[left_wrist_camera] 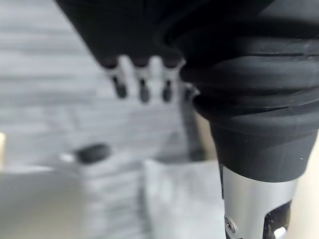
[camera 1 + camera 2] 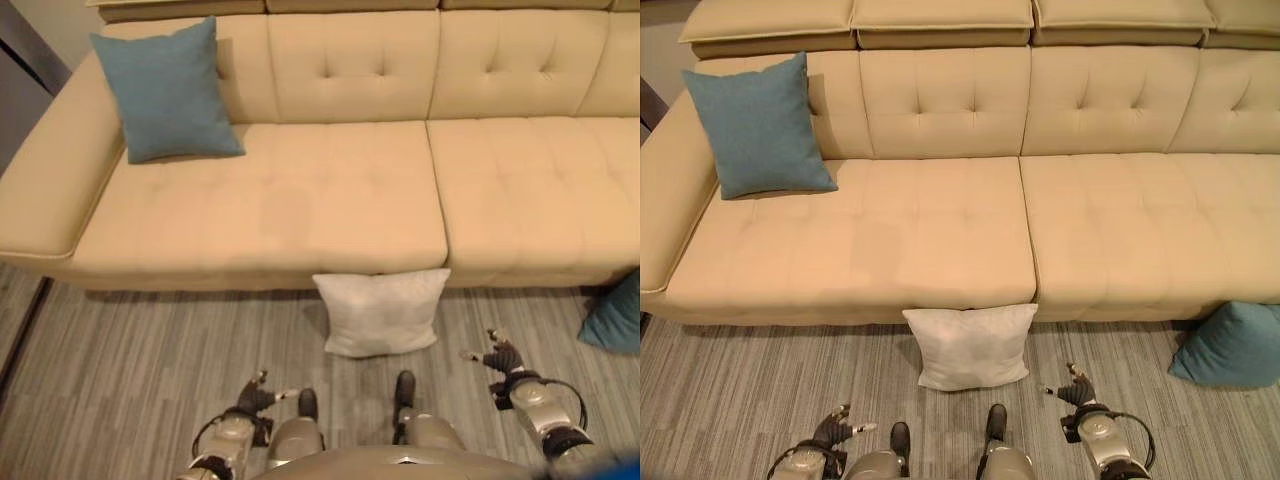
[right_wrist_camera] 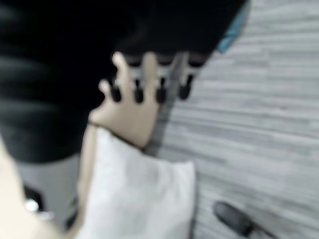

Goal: Pick up all the scattered cushions and arrange them neatly on the sofa.

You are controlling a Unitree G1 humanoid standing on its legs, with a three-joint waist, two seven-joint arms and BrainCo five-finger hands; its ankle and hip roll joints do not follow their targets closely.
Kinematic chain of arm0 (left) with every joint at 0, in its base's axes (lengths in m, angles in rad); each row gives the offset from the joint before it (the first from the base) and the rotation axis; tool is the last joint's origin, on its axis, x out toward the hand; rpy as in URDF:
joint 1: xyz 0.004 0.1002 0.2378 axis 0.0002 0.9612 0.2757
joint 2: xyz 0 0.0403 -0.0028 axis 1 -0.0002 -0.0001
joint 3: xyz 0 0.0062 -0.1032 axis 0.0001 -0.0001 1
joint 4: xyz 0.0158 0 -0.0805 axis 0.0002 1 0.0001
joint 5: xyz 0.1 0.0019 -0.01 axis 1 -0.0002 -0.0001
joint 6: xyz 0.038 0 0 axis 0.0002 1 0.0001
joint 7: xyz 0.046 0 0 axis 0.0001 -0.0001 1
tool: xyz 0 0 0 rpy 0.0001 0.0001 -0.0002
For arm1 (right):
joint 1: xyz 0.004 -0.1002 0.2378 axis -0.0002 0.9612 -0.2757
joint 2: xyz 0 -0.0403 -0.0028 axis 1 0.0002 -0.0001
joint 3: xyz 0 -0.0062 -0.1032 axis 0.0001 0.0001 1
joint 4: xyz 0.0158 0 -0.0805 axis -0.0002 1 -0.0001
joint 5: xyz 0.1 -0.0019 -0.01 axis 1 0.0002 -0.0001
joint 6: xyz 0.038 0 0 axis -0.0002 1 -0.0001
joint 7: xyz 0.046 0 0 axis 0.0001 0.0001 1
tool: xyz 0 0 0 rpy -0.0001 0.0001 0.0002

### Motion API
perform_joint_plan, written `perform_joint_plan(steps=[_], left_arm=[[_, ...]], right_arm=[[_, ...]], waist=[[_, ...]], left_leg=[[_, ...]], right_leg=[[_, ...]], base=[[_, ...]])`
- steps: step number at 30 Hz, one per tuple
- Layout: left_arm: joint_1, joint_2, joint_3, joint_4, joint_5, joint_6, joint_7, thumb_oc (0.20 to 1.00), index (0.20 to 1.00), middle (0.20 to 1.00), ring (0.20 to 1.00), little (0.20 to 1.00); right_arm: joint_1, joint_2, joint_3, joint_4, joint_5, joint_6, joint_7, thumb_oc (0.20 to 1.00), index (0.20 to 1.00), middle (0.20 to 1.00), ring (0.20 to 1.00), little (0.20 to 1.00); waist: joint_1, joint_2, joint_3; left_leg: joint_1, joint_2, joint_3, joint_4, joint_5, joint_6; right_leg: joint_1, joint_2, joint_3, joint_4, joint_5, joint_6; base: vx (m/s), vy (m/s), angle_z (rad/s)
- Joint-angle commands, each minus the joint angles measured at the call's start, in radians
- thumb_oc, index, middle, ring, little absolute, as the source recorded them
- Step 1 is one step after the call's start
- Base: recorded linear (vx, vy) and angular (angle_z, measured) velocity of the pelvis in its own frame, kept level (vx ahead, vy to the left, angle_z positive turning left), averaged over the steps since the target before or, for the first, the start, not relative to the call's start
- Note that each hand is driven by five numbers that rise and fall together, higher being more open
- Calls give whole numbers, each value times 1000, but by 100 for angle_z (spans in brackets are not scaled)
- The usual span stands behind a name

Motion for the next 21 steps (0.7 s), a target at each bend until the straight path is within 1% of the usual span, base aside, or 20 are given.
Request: perform_joint_plan(steps=[1,2,3,5,6,7,8,9,10,11,12,13,14,15,16,21], left_arm=[[-103,42,-4,-74,-95,-68,84,1000,1000,1000,1000,1000],[-131,46,-9,-94,-111,-75,100,1000,1000,1000,1000,1000],[-132,46,-9,-93,-112,-75,100,1000,1000,1000,1000,1000],[-203,58,-17,-118,-141,-93,134,1000,1000,1000,1000,1000],[-286,75,-25,-127,-165,-108,170,1000,1000,1000,1000,1000],[-316,81,-27,-127,-174,-115,183,1000,1000,1000,1000,1000],[-393,97,-30,-133,-185,-132,225,1000,1000,1000,1000,1000],[-456,107,-33,-146,-190,-147,263,1000,1000,1000,1000,1000],[-500,117,-37,-134,-191,-151,279,1000,1000,1000,1000,1000],[-561,130,-43,-126,-206,-159,296,1000,1000,1000,1000,1000],[-564,130,-42,-124,-207,-159,295,1000,1000,1000,1000,1000],[-623,138,-54,-101,-215,-158,299,1000,1000,1000,1000,1000],[-625,138,-54,-99,-216,-159,299,1000,1000,1000,1000,1000],[-652,148,-62,-91,-217,-158,300,1000,1000,1000,1000,1000],[-692,166,-73,-86,-225,-157,296,1000,1000,1000,1000,1000],[-809,205,-104,-72,-253,-165,294,1000,1000,1000,1000,1000]], right_arm=[[-78,-9,-3,-58,56,-37,-64,1000,1000,1000,1000,1000],[-108,-11,1,-60,66,-40,-76,1000,1000,1000,1000,1000],[-109,-11,1,-59,67,-40,-76,1000,1000,1000,1000,1000],[-179,-18,8,-63,95,-49,-102,1000,1000,1000,1000,1000],[-260,-29,18,-70,113,-53,-134,1000,1000,1000,1000,1000],[-292,-32,16,-71,124,-57,-147,1000,1000,1000,1000,1000],[-368,-47,12,-77,143,-68,-185,1000,1000,1000,1000,1000],[-427,-57,8,-77,161,-81,-213,1000,1000,1000,1000,1000],[-473,-70,11,-77,168,-91,-231,1000,1000,1000,1000,1000],[-544,-88,19,-90,176,-101,-254,1000,1000,1000,1000,1000],[-548,-89,19,-88,177,-102,-254,1000,1000,1000,1000,1000],[-607,-107,26,-95,184,-111,-271,1000,1000,1000,1000,1000],[-610,-108,26,-93,185,-111,-271,1000,1000,1000,1000,1000],[-639,-116,29,-99,187,-114,-278,1000,1000,1000,1000,1000],[-680,-131,33,-108,186,-118,-290,1000,1000,1000,1000,1000],[-767,-151,59,-72,215,-131,-304,1000,1000,1000,1000,1000]], waist=[[-13,-73,84],[-12,-72,98],[-11,-72,97],[-12,-67,113],[-16,-67,132],[-17,-63,131],[-25,-59,139],[-32,-55,145],[-37,-54,144],[-44,-54,145],[-45,-54,142],[-53,-49,134],[-54,-48,130],[-59,-46,130],[-69,-41,116],[-78,-32,95]], left_leg=[[-118,-27,-25,95,-15,-25],[-159,-27,-30,117,-15,-23],[-163,-26,-30,123,-19,-24],[-247,-29,-31,162,-22,-19],[-357,-34,-35,224,-27,-13],[-392,-27,-38,254,-58,-18],[-502,-24,-43,316,-66,-16],[-587,-18,-48,344,-69,-18],[-650,-17,-53,375,-71,-19],[-745,-14,-59,403,-74,-17],[-754,-15,-59,407,-75,-17],[-831,-14,-67,429,-79,-14],[-839,-15,-67,432,-79,-13],[-877,-15,-71,448,-83,-11],[-953,-12,-75,482,-92,-10],[-1099,-23,-78,558,-114,2]], right_leg=[[-117,-89,6,211,-95,67],[-157,-92,9,236,-98,62],[-162,-92,11,242,-102,62],[-248,-99,12,289,-111,58],[-358,-110,22,358,-118,55],[-392,-109,34,394,-152,61],[-501,-124,47,462,-161,59],[-584,-134,53,497,-169,58],[-642,-138,60,525,-173,57],[-730,-141,76,555,-177,57],[-738,-142,76,559,-179,57],[-813,-151,93,582,-183,58],[-822,-152,93,586,-184,58],[-860,-154,103,605,-184,59],[-936,-160,117,637,-187,62],[-1091,-162,149,715,-201,68]], base=[[-242,-54,0],[-116,-19,-5],[-115,-11,-4],[-156,3,7],[-122,9,15],[-183,37,9],[-124,43,15],[-193,42,8],[-146,23,14],[-78,10,10],[-55,31,9],[0,0,0],[-19,33,-1],[0,0,0],[0,31,1],[10,2,0]])
